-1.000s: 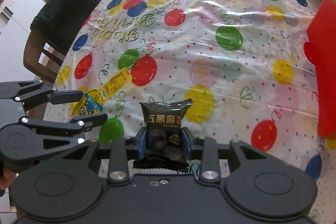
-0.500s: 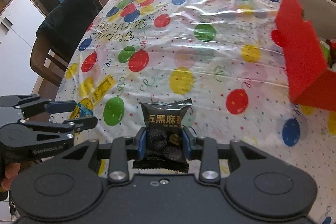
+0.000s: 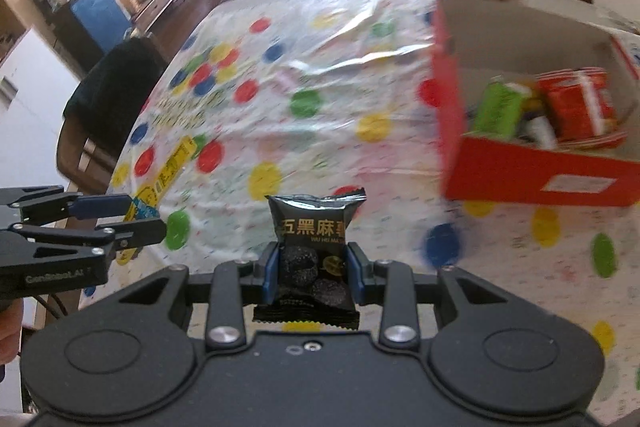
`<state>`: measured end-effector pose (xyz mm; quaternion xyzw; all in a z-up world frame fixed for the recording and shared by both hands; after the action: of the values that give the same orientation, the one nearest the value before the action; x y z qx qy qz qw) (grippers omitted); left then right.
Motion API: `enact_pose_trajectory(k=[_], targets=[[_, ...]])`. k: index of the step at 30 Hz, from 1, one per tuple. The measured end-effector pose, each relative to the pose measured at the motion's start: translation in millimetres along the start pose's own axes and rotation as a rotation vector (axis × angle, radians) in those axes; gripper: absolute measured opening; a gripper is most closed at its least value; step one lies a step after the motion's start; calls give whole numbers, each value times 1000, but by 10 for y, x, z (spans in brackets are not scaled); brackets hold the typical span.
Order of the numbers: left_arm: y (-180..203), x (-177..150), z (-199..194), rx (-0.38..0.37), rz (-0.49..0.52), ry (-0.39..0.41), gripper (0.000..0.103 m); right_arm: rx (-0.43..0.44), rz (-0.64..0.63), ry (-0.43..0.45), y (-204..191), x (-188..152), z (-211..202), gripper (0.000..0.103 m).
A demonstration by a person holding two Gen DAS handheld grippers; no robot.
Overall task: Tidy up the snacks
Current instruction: 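Carry the yellow pouch with the left gripper while the right gripper carries the dark packet to the box, then lower both snacks into the box and open both grippers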
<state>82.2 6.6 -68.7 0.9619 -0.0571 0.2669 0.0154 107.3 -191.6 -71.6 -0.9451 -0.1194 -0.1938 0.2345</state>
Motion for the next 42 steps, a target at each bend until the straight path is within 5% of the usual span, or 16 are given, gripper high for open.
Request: enact_pose_trajectory(k=[13, 25, 32, 42], targets=[[1156, 875, 31, -57, 55, 84, 51, -84, 50, 135, 1241, 378, -774, 33], [1997, 1517, 547, -7, 98, 77, 51, -162, 98, 148, 2217, 734, -826, 33], [2223, 1783, 1053, 39, 111, 17, 51, -186, 102, 115, 2511, 922, -637, 33], [2467, 1883, 1605, 72, 175, -74, 51, -174, 13, -3, 2446, 932, -191, 33]])
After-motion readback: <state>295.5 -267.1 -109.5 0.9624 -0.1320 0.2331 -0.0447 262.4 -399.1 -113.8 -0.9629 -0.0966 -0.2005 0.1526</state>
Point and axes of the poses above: each gripper's, at about its wrist camera, not at the fingertips, and z roughly the way its jaws point, y to its right, x to its top, the point moved 1 cm from there along z, roughly the way its jaws point, and after that the axes turned 9 degrees about x, right-handed, at the moved point
